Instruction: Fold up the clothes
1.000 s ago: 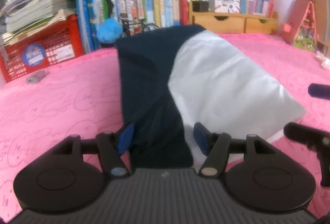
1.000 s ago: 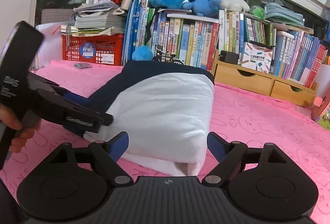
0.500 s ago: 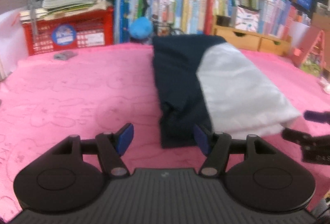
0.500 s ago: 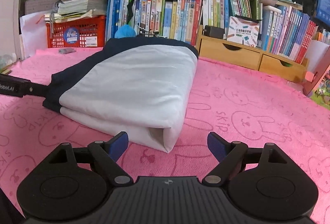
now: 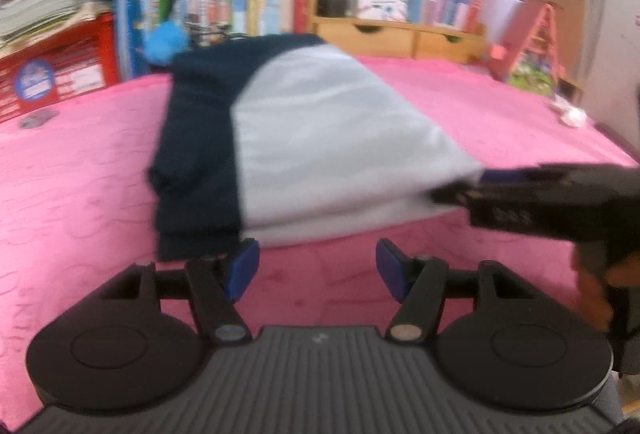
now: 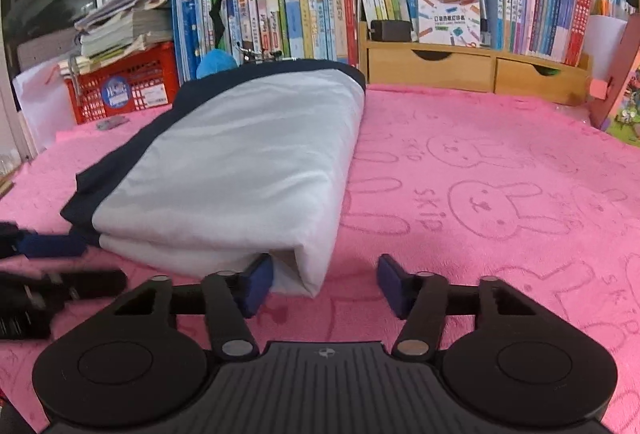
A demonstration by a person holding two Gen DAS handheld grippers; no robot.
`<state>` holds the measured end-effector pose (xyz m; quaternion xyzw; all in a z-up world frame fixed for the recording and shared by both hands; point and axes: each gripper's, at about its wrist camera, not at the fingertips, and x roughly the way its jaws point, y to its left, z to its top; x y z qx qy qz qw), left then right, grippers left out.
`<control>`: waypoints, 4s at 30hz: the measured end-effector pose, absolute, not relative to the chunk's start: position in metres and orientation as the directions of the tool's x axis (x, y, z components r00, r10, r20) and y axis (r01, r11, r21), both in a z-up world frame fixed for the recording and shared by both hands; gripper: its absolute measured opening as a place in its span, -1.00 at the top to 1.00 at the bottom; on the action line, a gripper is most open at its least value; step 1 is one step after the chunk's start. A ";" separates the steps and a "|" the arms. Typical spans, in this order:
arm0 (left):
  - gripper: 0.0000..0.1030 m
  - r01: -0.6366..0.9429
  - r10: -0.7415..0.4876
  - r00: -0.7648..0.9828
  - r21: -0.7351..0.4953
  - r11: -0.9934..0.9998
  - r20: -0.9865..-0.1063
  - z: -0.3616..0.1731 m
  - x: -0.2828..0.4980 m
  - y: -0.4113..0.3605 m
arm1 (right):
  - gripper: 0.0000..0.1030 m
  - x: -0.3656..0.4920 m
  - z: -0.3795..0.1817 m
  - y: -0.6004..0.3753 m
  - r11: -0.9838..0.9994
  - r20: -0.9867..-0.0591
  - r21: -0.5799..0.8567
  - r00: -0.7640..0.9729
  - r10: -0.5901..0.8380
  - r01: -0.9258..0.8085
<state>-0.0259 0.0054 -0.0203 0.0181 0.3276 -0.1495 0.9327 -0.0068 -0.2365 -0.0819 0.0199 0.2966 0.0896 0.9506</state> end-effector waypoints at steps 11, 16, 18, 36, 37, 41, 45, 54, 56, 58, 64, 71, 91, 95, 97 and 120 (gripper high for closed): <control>-0.22 0.184 -0.217 0.772 -0.118 0.976 -0.597 -0.029 -0.006 -0.023 | 0.42 0.006 -0.080 -0.239 0.979 -0.550 0.127 0.811 0.202 -0.158; -0.21 0.234 -0.259 0.772 -0.120 0.965 -0.581 -0.028 -0.014 -0.023 | 0.41 0.006 -0.083 -0.240 0.980 -0.553 0.124 0.809 0.200 -0.158; -0.22 0.236 -0.273 0.772 -0.140 0.962 -0.574 -0.026 -0.014 -0.022 | 0.39 0.006 -0.084 -0.242 0.979 -0.550 0.136 0.810 0.203 -0.153; -0.29 0.127 -0.141 0.818 -0.064 0.990 -0.557 -0.024 -0.014 -0.020 | 0.35 0.003 -0.086 -0.238 0.981 -0.548 0.107 0.814 0.192 -0.159; -0.29 0.134 -0.155 0.819 -0.078 0.988 -0.553 -0.022 -0.013 -0.021 | 0.35 0.003 -0.086 -0.238 0.982 -0.548 0.105 0.814 0.191 -0.159; -0.22 0.103 -0.065 0.828 0.037 0.994 -0.557 -0.030 -0.003 -0.039 | 0.35 0.003 -0.087 -0.239 0.982 -0.548 0.108 0.815 0.187 -0.153; -0.27 0.088 0.014 0.849 0.168 0.982 -0.528 -0.039 -0.005 -0.042 | 0.33 0.003 -0.087 -0.237 0.982 -0.549 0.107 0.815 0.187 -0.153; -0.32 -0.031 0.146 0.846 0.226 0.974 -0.513 -0.040 -0.009 0.012 | 0.32 0.003 -0.087 -0.237 0.982 -0.549 0.109 0.814 0.189 -0.154; -0.34 -0.053 0.161 0.843 0.219 0.974 -0.514 -0.039 -0.011 0.027 | 0.31 0.003 -0.087 -0.237 0.982 -0.550 0.108 0.814 0.189 -0.155; -0.34 -0.092 0.208 0.839 0.245 0.965 -0.503 -0.041 -0.014 0.037 | 0.30 0.003 -0.087 -0.237 0.982 -0.551 0.105 0.813 0.188 -0.156; -0.36 -0.107 0.222 0.835 0.247 0.963 -0.503 -0.040 -0.020 0.054 | 0.29 0.004 -0.086 -0.236 0.983 -0.553 0.097 0.813 0.185 -0.159; -0.40 -0.163 0.289 0.820 0.283 0.945 -0.494 -0.041 -0.022 0.068 | 0.28 0.003 -0.086 -0.235 0.983 -0.553 0.095 0.812 0.185 -0.159; -0.19 0.024 -0.106 0.861 -0.168 0.986 -0.498 0.007 -0.010 0.087 | 0.09 0.002 -0.082 -0.234 0.976 -0.555 0.093 0.804 0.216 -0.199; -0.23 0.074 -0.152 0.855 -0.173 0.982 -0.497 0.015 0.005 0.080 | -0.03 -0.006 -0.075 -0.241 0.959 -0.546 0.116 0.790 0.279 -0.259; -0.23 0.085 -0.172 0.850 -0.193 0.978 -0.498 0.015 0.012 0.080 | -0.09 -0.012 -0.070 -0.246 0.948 -0.535 0.114 0.785 0.311 -0.298; -0.49 0.232 -0.579 0.468 -0.539 0.809 -0.667 0.024 0.309 0.004 | -0.14 0.197 -0.080 -0.300 0.788 -0.494 0.562 0.661 0.564 -0.252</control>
